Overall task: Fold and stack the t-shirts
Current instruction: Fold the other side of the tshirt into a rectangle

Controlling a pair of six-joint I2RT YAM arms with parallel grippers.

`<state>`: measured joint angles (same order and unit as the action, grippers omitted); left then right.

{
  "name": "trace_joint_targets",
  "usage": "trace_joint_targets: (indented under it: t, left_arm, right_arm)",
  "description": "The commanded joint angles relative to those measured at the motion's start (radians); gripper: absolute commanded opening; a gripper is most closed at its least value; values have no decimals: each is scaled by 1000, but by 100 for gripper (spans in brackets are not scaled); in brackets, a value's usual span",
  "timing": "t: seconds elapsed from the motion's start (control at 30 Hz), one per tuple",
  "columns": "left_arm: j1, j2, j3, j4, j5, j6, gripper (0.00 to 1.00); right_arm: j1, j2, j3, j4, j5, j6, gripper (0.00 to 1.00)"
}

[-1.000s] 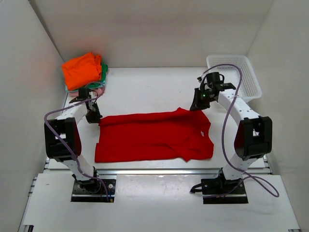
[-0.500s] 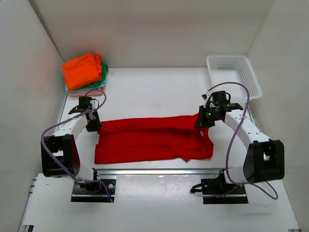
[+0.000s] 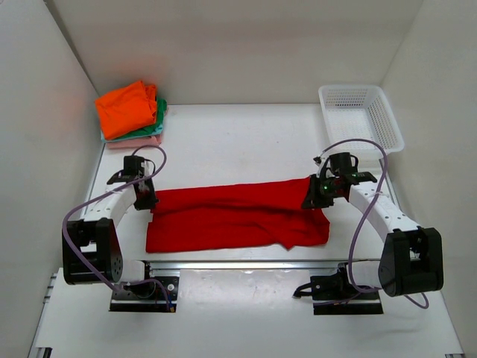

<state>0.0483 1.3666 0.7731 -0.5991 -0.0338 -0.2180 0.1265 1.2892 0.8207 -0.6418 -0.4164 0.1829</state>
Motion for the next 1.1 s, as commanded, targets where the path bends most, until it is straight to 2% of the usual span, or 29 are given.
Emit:
trace_joint_targets:
  t: [0.0, 0.43, 0.7, 1.0, 1.07]
  left_arm:
    - [10, -47, 6, 6, -54, 8, 0]
    - [18, -24, 60, -22, -107, 9, 0]
    - [-24, -72, -7, -31, -97, 12, 0]
    - [-5, -112, -80, -13, -121, 8, 0]
    - [-8, -121, -84, -18, -148, -1, 6]
  right_arm:
    - [-19, -37, -2, 33, 5, -10, 0]
    - [-33, -59, -25, 39, 1, -8, 0]
    - [-13, -76, -68, 39, -4, -2, 0]
    - [-13, -85, -126, 54, -8, -22, 0]
    - [-16, -87, -140, 59, -7, -20, 0]
